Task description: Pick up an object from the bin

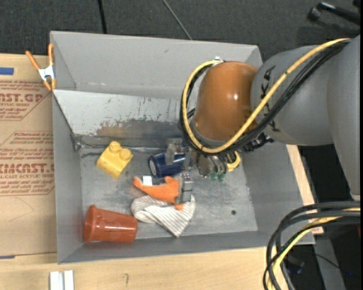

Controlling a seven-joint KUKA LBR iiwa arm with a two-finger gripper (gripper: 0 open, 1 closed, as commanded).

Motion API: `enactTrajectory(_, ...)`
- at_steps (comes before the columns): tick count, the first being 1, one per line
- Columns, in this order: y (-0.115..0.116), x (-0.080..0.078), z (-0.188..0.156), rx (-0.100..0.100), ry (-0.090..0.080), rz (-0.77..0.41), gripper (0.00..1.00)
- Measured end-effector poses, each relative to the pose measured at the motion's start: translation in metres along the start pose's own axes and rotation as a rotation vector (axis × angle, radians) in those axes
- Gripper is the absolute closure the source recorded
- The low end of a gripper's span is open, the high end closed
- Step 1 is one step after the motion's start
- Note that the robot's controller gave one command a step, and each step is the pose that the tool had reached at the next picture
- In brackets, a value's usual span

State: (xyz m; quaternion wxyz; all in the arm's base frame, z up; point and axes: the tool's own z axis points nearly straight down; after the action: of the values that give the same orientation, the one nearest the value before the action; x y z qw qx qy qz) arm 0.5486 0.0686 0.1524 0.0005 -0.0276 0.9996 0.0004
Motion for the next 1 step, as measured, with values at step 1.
enactTrajectory(1, -0.0036, 0.0023, 0.0279, 0.001, -0.001, -0.287, 0.00)
